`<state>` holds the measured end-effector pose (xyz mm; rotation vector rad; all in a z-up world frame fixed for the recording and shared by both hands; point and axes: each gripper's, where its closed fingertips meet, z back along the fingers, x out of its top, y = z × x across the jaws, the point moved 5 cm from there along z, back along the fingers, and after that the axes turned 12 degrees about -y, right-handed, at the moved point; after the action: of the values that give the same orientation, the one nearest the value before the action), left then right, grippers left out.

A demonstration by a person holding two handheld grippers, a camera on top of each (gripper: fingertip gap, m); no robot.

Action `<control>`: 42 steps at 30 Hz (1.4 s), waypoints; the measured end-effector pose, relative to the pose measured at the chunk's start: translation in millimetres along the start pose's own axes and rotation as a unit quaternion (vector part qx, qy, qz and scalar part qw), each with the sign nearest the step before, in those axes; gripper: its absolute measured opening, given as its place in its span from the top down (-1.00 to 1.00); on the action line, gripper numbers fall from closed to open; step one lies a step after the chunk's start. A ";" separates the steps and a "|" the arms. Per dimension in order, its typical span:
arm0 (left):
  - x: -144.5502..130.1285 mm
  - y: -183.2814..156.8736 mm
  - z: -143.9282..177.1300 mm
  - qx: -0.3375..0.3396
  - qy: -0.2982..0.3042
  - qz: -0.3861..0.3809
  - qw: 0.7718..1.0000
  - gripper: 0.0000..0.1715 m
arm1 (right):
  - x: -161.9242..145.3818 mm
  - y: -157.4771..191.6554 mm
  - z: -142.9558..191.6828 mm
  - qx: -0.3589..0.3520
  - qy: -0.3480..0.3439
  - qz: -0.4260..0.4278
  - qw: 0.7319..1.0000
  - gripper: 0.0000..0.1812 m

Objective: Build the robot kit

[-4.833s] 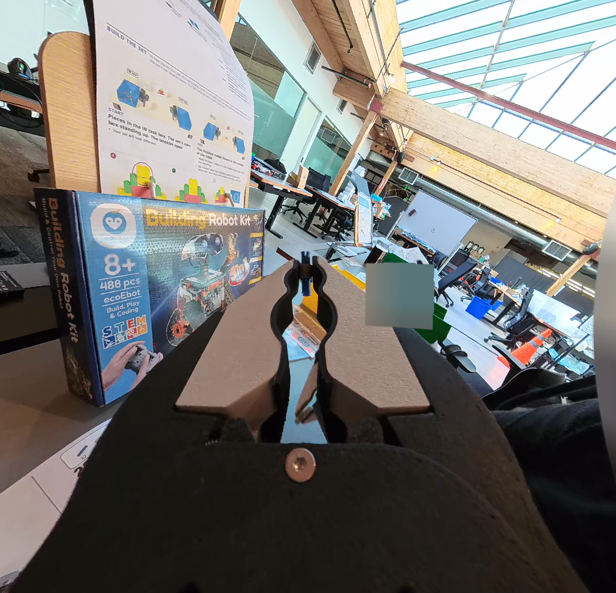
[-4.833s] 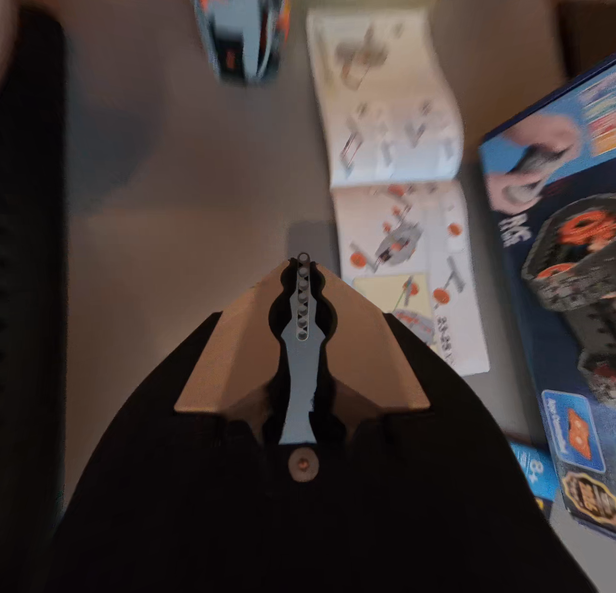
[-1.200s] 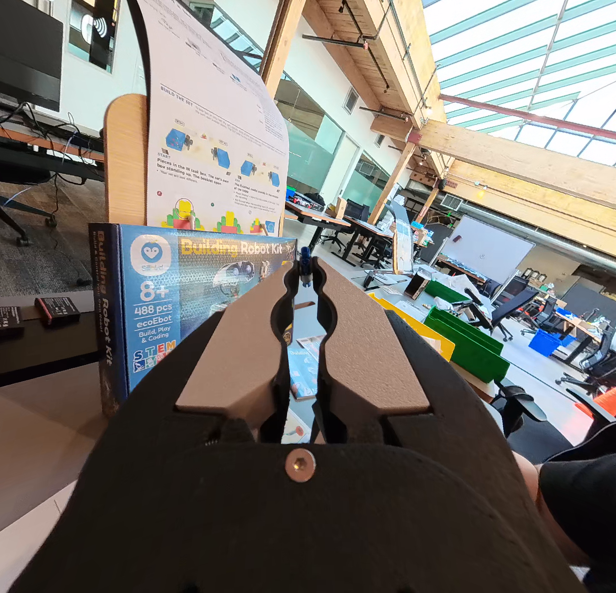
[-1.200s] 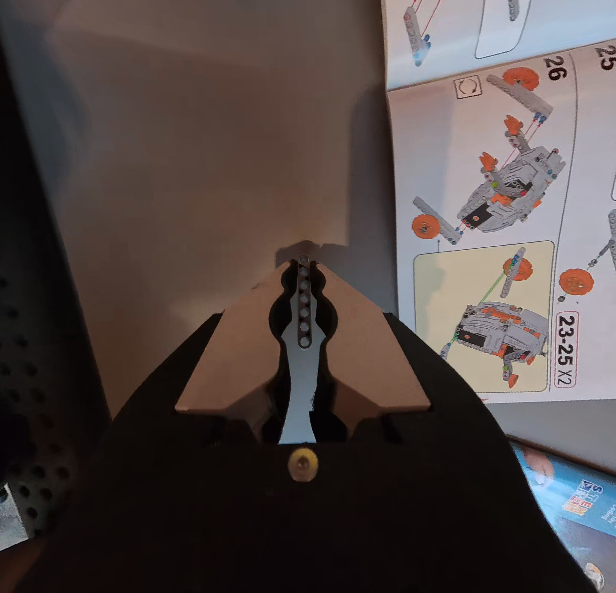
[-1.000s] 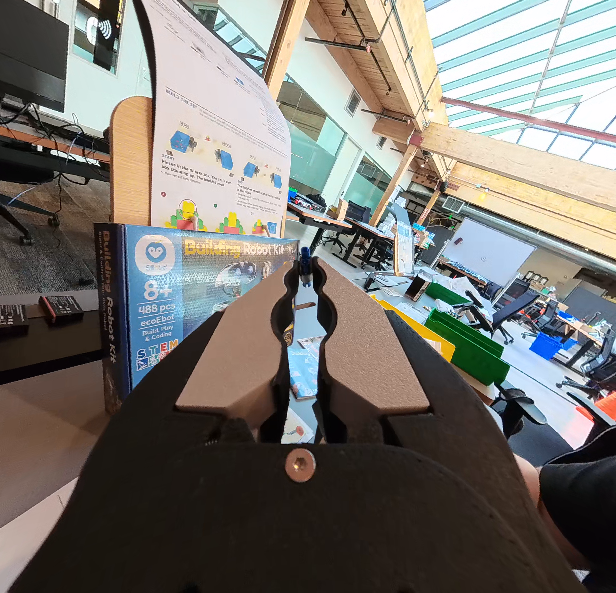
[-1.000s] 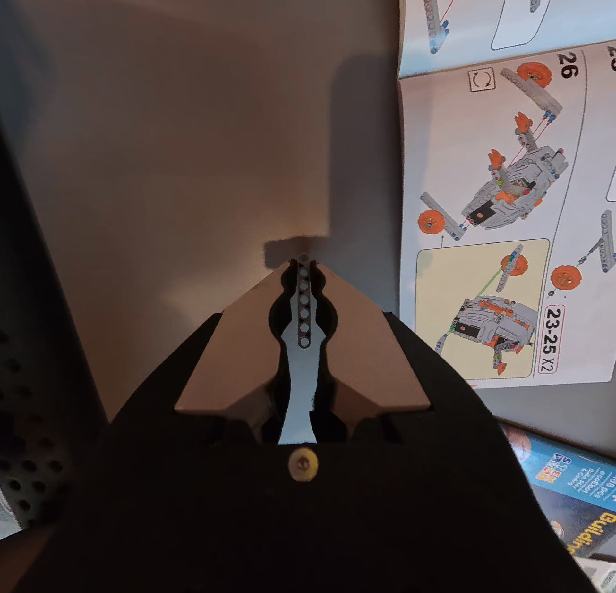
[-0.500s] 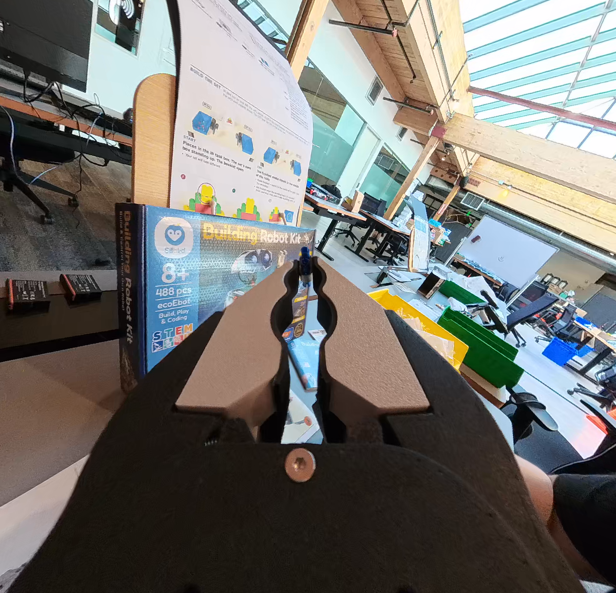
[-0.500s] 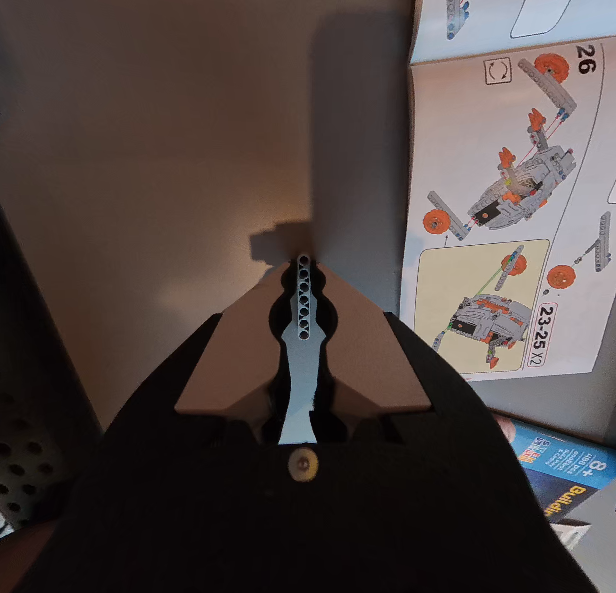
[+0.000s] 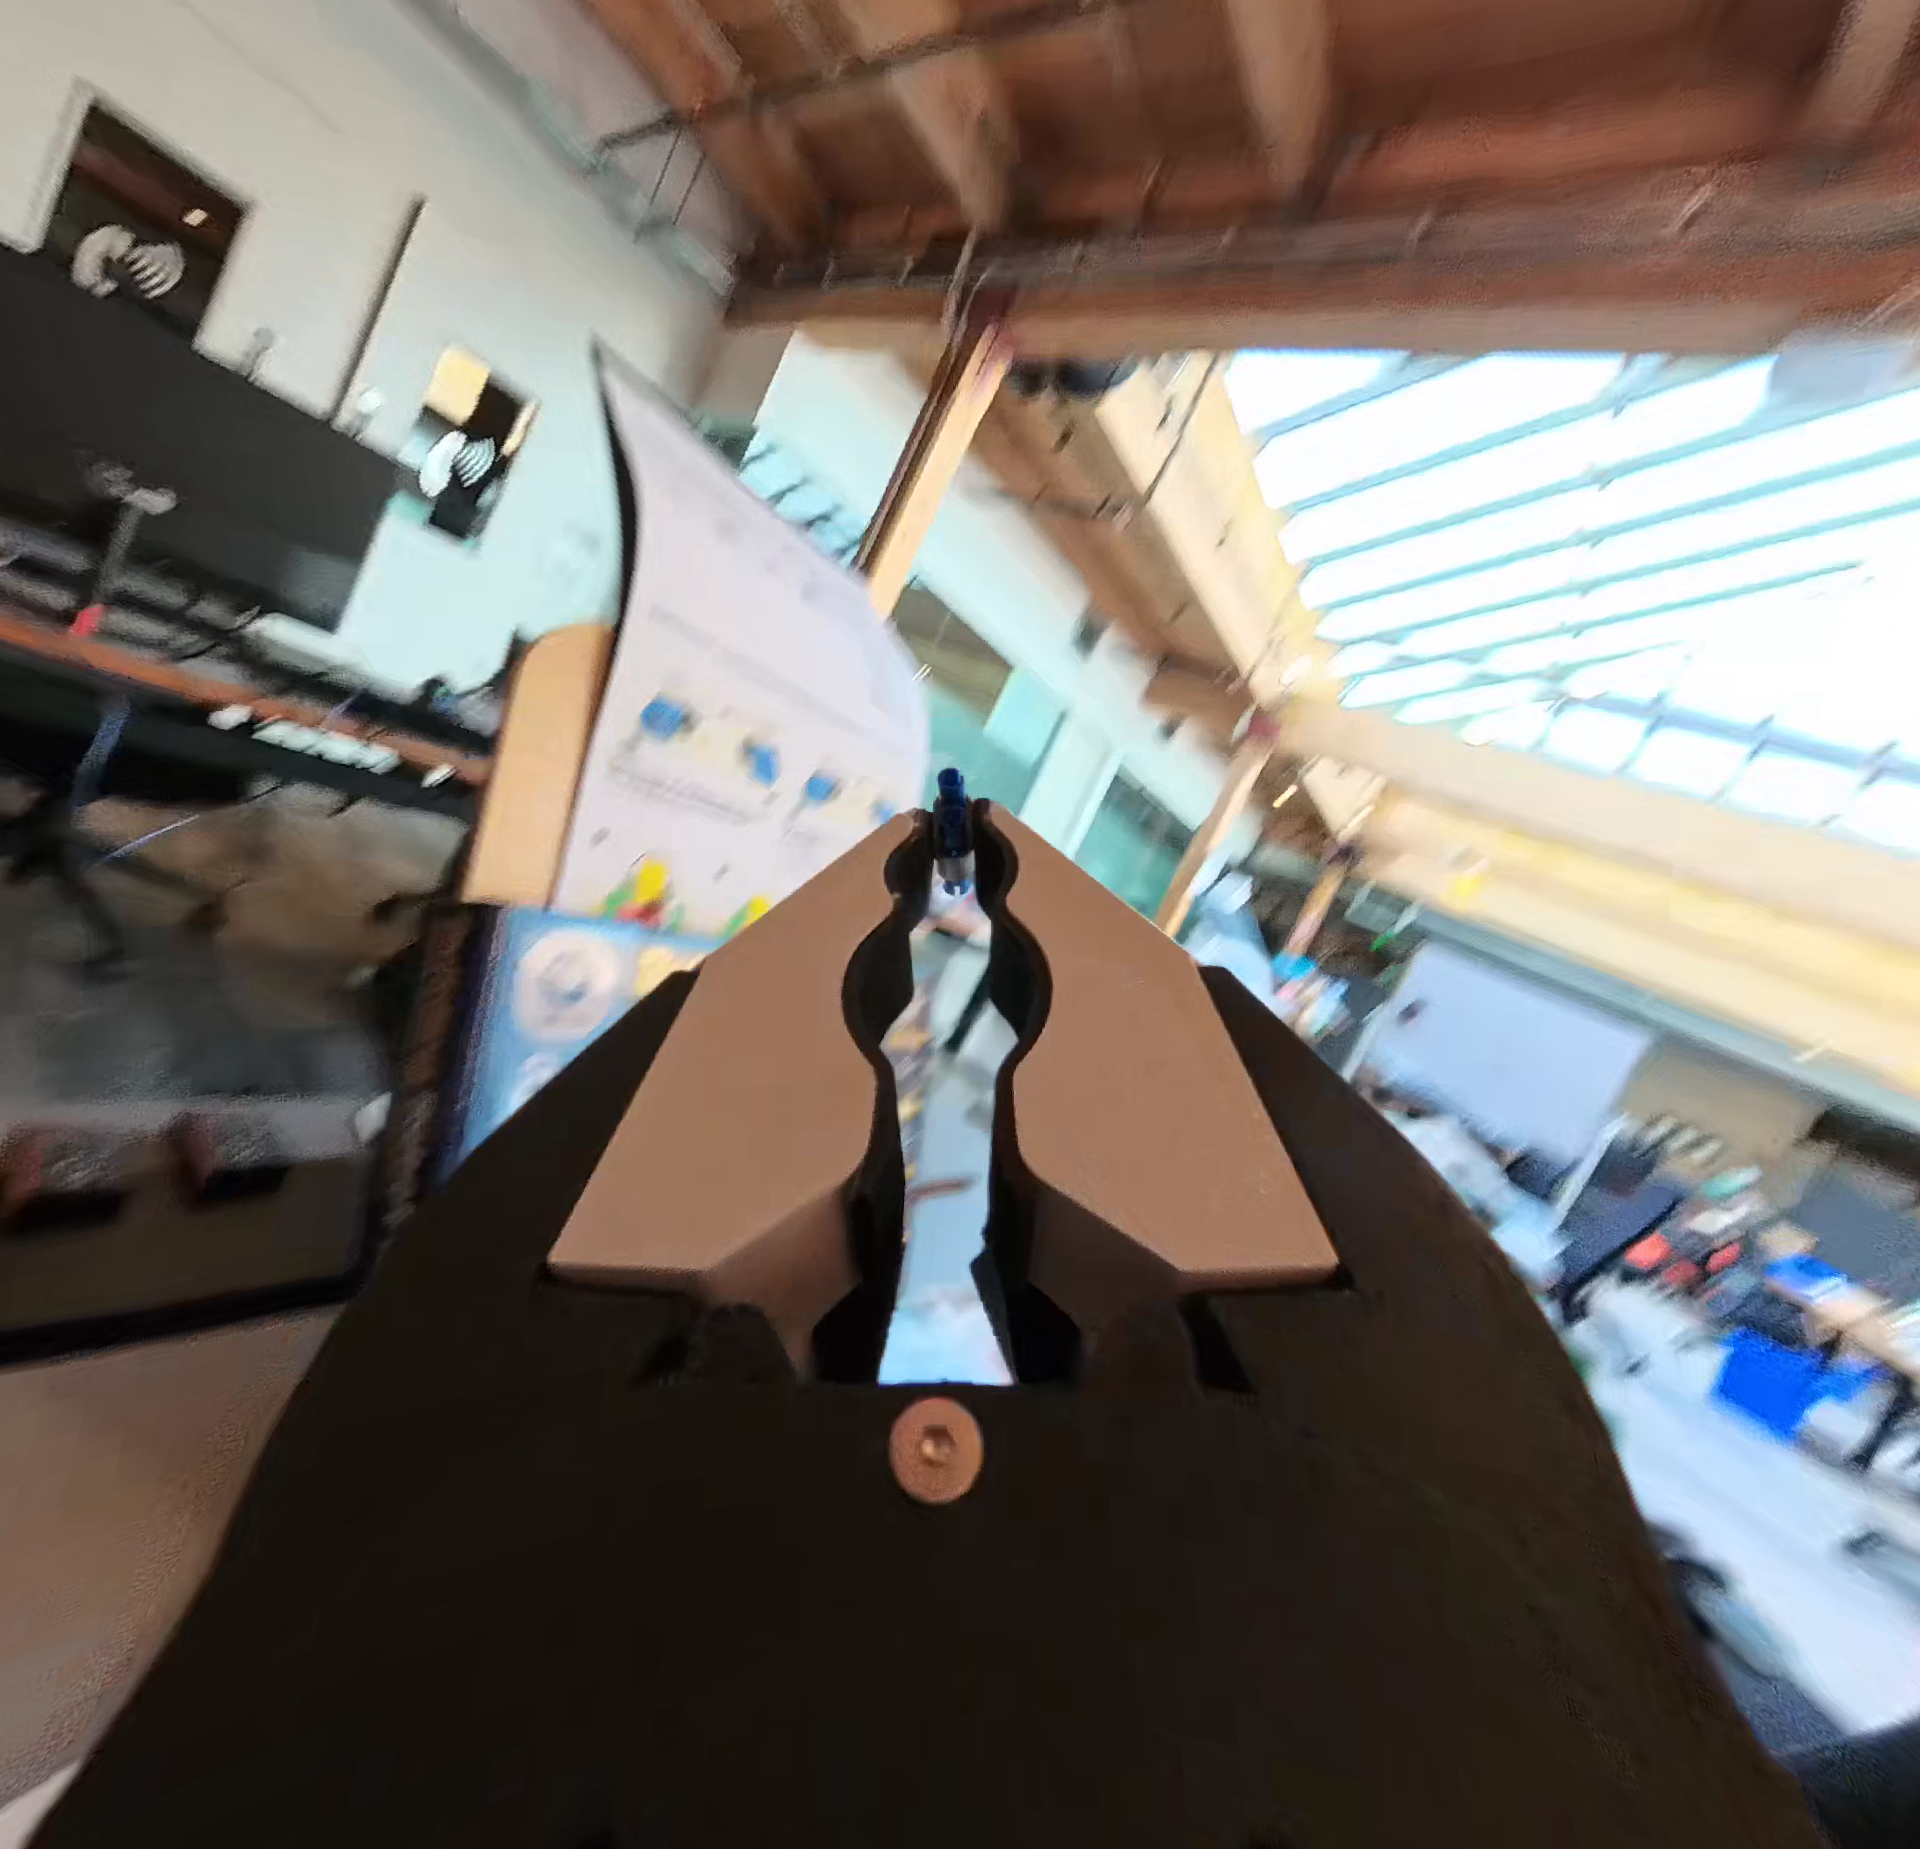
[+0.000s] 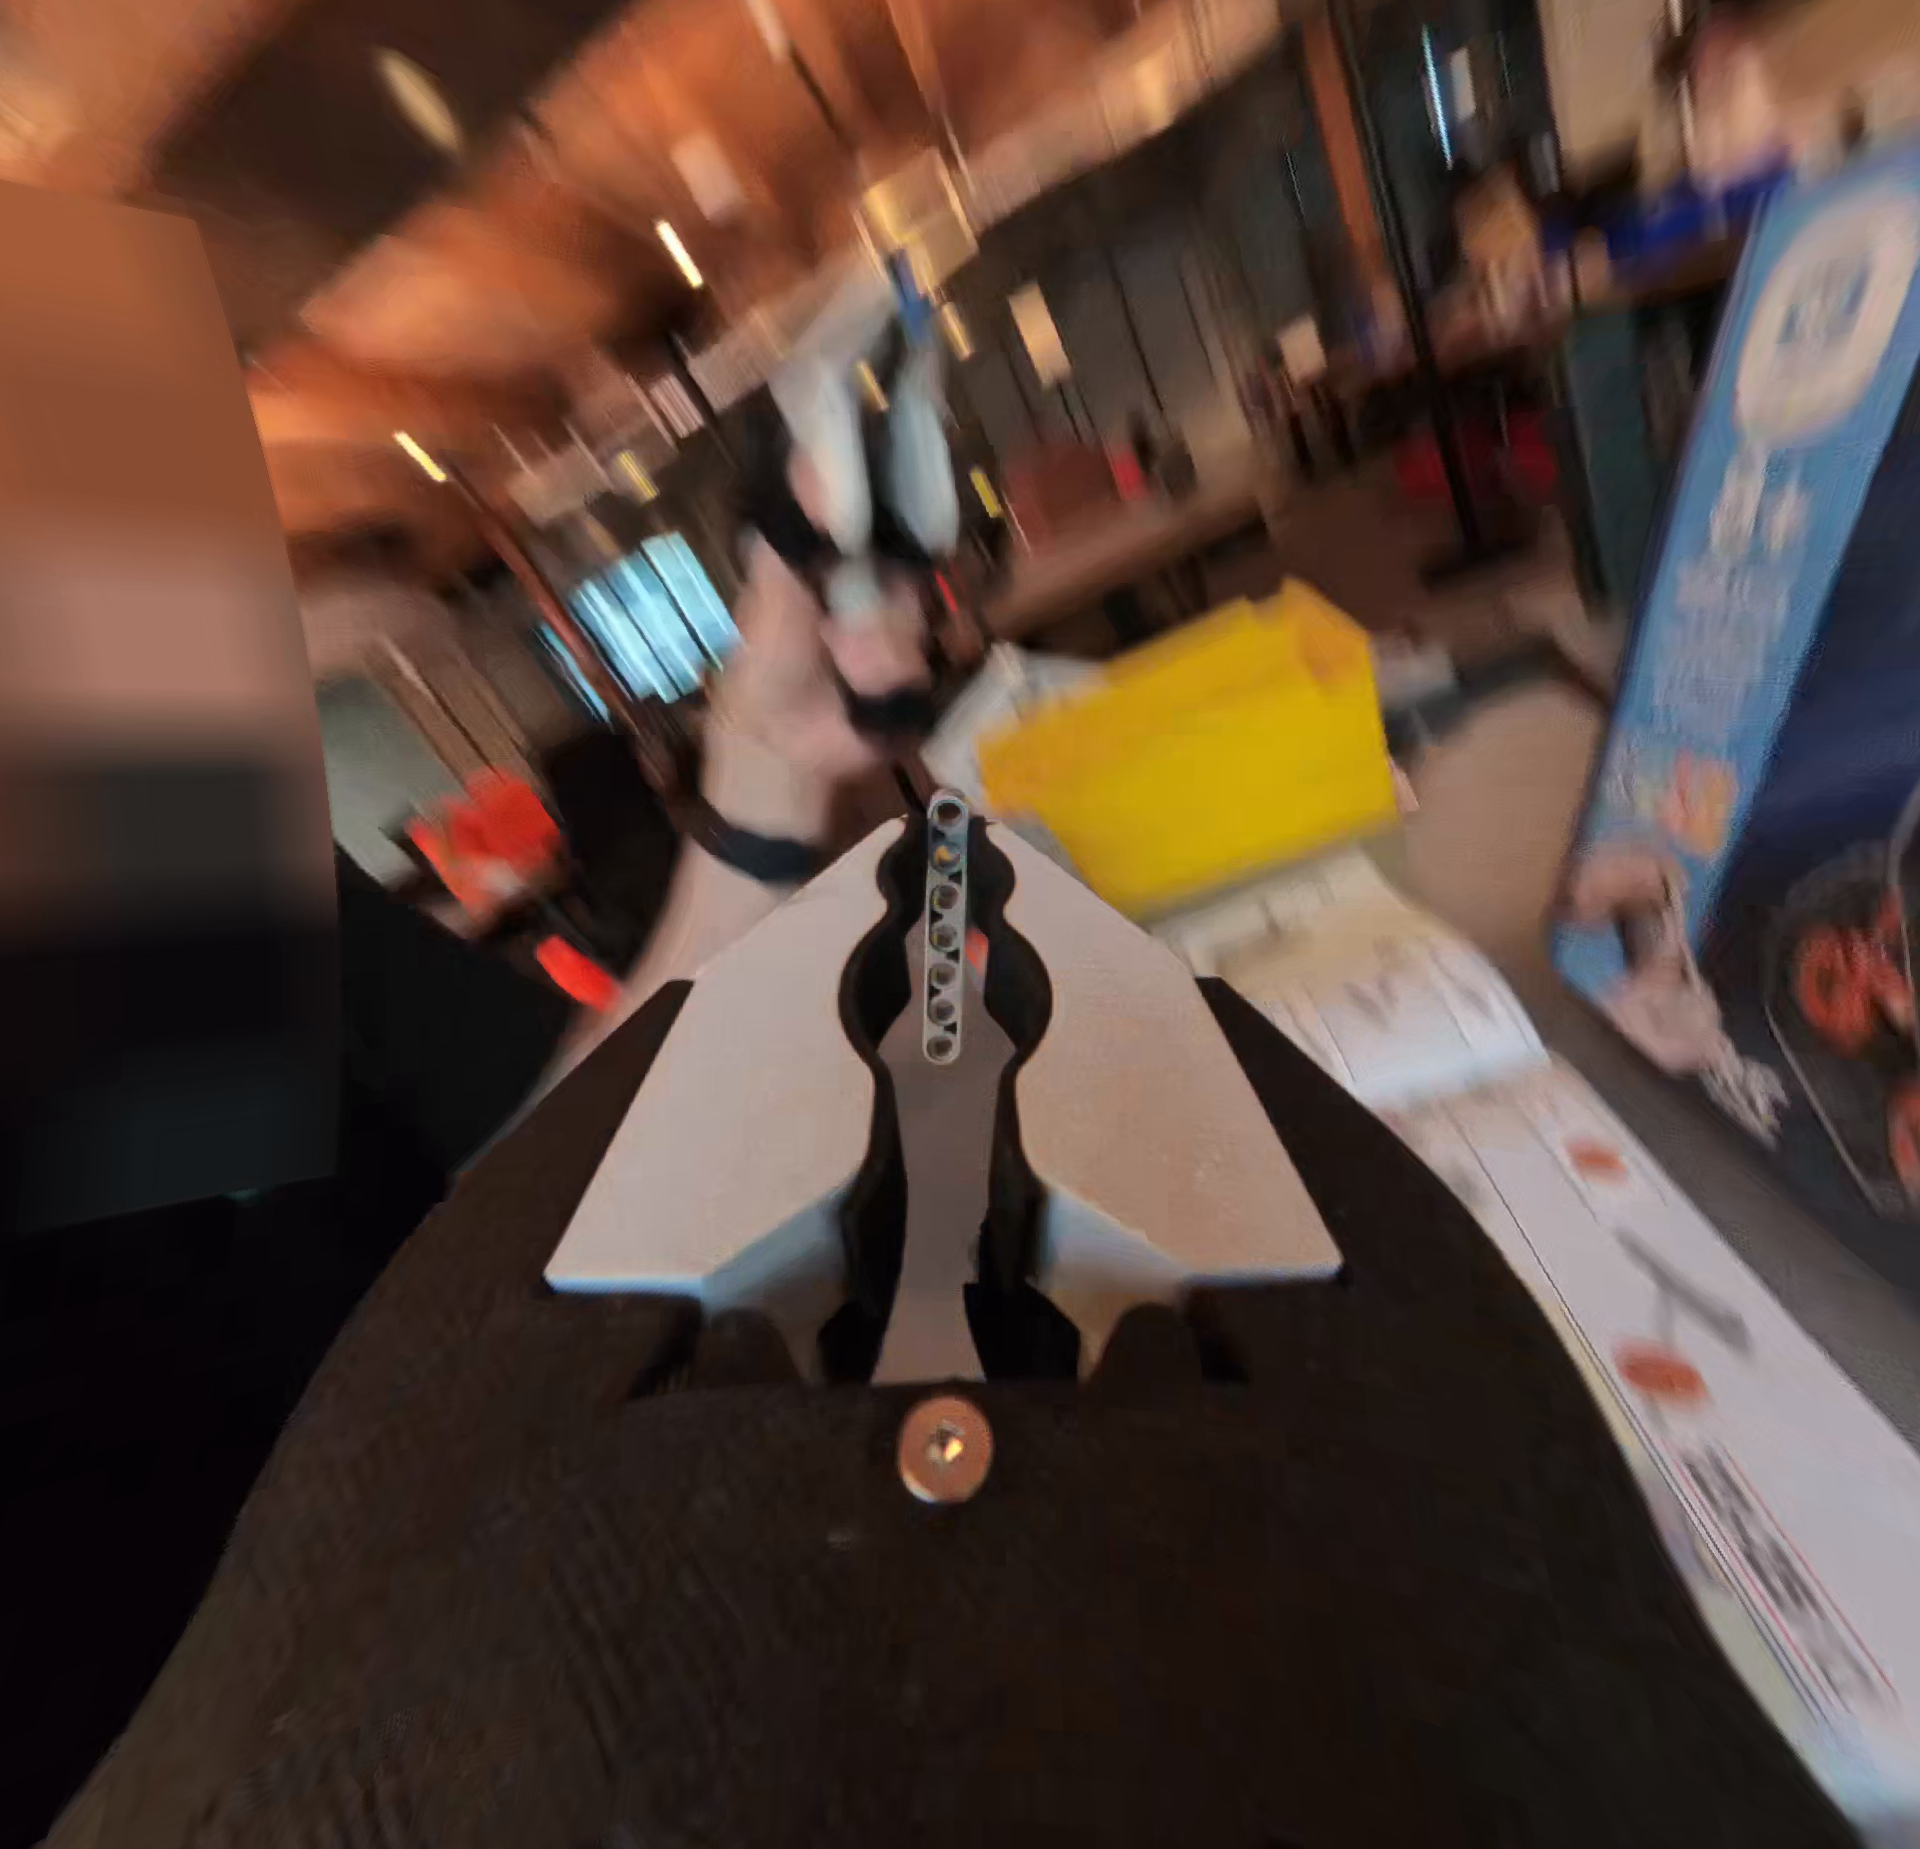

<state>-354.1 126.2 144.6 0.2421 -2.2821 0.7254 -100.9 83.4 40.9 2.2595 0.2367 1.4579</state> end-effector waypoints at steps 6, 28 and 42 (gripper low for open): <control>110.7 -57.7 67.2 -0.084 -0.217 -0.013 0.972 0.94 | 138.8 78.1 122.7 0.094 -0.367 0.037 0.925 0.95; -70.2 -27.0 -25.4 -0.092 0.138 0.051 0.985 0.94 | -29.0 7.3 -8.1 -0.169 0.269 0.172 0.933 0.94; -64.5 -14.0 -12.0 -0.038 0.202 -0.054 0.977 0.94 | -160.9 -31.5 17.5 -0.164 0.625 0.136 0.751 0.94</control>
<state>-295.3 119.2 113.3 0.1628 -1.8888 0.5701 -151.4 47.0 -111.9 0.7361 0.0103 2.6940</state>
